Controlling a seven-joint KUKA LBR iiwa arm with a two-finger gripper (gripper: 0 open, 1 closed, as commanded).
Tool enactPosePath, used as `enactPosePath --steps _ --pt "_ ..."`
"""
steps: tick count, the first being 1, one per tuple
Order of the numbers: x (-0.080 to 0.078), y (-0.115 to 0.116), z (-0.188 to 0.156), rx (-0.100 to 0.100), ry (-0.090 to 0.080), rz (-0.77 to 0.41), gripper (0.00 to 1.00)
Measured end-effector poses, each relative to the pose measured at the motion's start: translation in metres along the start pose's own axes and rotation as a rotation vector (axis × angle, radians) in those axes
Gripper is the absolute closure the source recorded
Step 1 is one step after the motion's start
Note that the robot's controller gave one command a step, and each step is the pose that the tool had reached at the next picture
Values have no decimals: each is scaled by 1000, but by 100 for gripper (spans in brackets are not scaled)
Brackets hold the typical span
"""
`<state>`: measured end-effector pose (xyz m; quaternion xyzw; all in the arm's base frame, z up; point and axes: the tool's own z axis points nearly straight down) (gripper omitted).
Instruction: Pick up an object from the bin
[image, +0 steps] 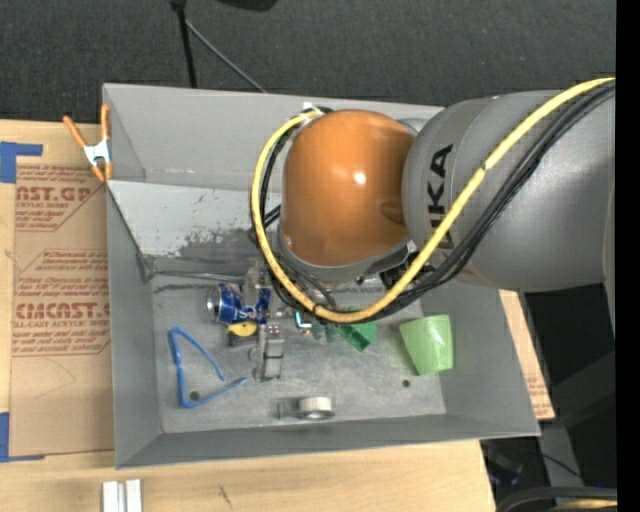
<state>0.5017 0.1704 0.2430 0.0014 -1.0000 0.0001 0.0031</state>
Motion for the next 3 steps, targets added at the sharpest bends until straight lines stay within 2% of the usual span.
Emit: enactPosePath --steps 1,3 --pt "-73 -32 171 -7 -14 405 0" --pt "-75 -29 168 -13 -20 402 0"
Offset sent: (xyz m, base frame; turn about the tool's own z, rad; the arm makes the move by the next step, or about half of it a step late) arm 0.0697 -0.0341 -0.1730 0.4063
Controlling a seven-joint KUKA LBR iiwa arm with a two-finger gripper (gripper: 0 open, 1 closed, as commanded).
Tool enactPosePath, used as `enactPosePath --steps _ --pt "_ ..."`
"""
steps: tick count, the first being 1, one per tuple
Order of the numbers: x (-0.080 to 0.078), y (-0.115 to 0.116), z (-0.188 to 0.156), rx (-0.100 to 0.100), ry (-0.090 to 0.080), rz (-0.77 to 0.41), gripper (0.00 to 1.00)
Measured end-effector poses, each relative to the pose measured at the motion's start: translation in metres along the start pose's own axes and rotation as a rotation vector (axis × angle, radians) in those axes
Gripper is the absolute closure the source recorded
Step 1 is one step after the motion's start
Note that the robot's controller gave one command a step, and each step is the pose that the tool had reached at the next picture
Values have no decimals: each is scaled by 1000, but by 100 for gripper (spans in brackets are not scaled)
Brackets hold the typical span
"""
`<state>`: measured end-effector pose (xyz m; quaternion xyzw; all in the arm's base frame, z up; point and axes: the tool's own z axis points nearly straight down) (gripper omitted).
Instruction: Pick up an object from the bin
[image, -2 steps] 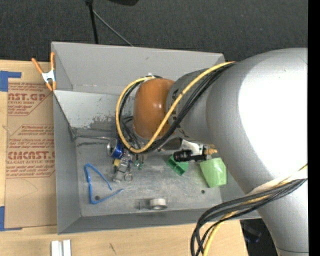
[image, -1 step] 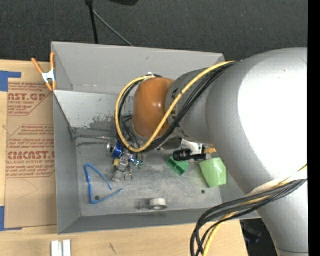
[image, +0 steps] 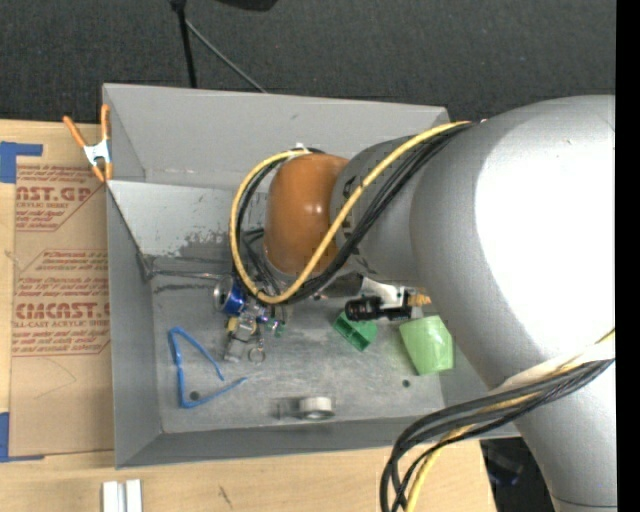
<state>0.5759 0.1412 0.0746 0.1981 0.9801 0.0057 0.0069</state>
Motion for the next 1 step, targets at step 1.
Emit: enactPosePath --steps 1 --pt "0 1 -1 -2 -1 -1 0"
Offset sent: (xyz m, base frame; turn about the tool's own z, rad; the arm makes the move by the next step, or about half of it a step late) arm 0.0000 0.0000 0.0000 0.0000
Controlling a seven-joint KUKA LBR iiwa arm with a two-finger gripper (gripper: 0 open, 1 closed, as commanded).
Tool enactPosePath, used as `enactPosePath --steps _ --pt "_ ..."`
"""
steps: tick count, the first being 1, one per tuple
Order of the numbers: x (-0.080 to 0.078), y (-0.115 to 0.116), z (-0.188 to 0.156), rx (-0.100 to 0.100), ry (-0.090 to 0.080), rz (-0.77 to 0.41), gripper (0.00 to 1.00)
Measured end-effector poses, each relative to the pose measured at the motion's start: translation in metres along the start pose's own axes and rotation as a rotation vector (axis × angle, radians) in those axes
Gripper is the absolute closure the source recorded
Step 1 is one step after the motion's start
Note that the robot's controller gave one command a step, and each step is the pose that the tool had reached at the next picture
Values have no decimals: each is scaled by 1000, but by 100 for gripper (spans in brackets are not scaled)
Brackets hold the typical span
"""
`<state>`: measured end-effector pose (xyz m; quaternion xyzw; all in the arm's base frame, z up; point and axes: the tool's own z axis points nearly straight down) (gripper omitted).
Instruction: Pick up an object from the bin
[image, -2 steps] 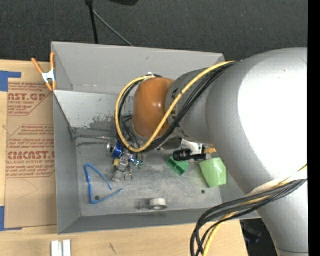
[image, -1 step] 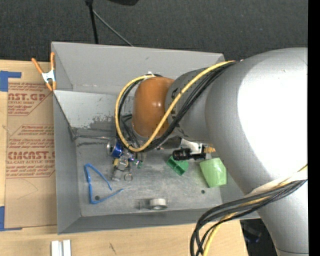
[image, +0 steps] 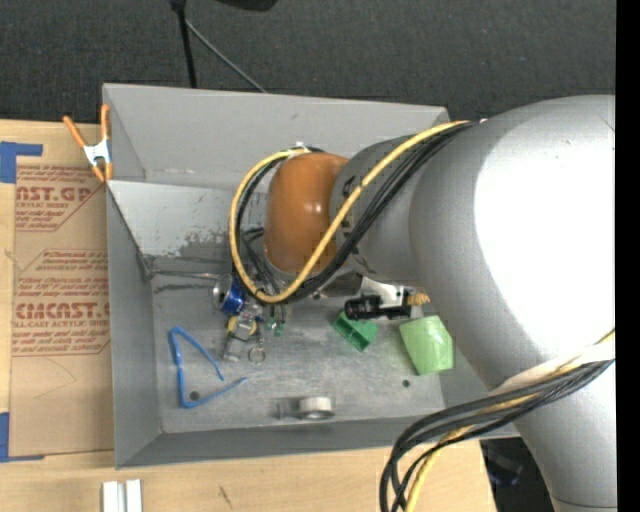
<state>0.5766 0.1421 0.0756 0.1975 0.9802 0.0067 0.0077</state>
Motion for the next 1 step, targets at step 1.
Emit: enactPosePath --steps 1 --pt "0 1 -1 -2 -1 -1 0"
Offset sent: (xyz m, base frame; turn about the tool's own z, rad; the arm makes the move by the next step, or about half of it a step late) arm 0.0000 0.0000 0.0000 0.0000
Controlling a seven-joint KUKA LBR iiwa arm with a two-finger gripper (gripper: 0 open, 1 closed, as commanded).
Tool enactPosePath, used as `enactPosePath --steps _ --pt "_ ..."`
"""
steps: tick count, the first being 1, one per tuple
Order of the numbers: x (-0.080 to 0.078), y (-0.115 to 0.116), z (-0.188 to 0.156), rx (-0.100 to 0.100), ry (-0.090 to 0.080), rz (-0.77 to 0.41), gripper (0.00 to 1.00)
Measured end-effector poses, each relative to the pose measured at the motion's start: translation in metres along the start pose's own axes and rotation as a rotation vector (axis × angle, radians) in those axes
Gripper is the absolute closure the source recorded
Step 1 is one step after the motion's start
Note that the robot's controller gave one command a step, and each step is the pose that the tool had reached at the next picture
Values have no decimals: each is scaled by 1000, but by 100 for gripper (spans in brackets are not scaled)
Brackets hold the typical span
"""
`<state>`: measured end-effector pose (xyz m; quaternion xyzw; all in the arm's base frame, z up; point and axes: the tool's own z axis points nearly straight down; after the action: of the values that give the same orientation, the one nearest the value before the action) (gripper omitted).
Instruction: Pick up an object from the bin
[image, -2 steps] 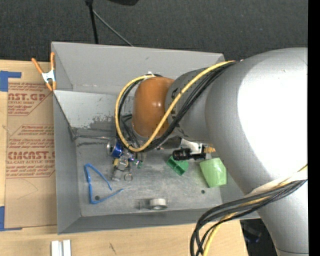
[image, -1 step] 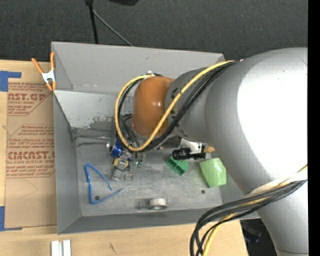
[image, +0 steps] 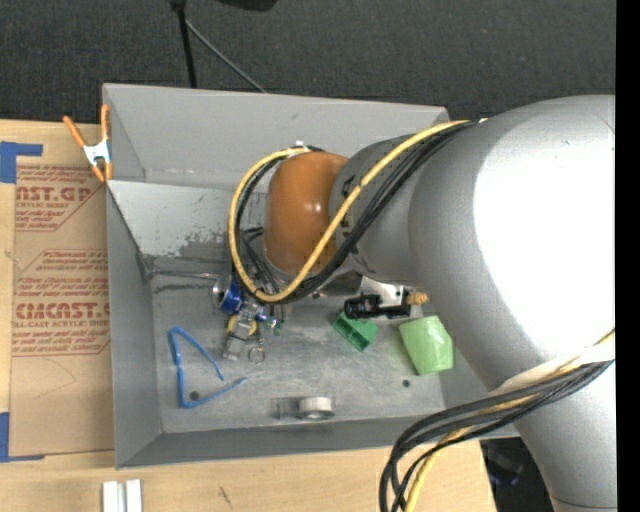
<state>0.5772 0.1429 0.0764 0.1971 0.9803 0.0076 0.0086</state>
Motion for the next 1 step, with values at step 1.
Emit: enactPosePath --steps 1 --pt "1 2 -2 -3 1 -1 100"
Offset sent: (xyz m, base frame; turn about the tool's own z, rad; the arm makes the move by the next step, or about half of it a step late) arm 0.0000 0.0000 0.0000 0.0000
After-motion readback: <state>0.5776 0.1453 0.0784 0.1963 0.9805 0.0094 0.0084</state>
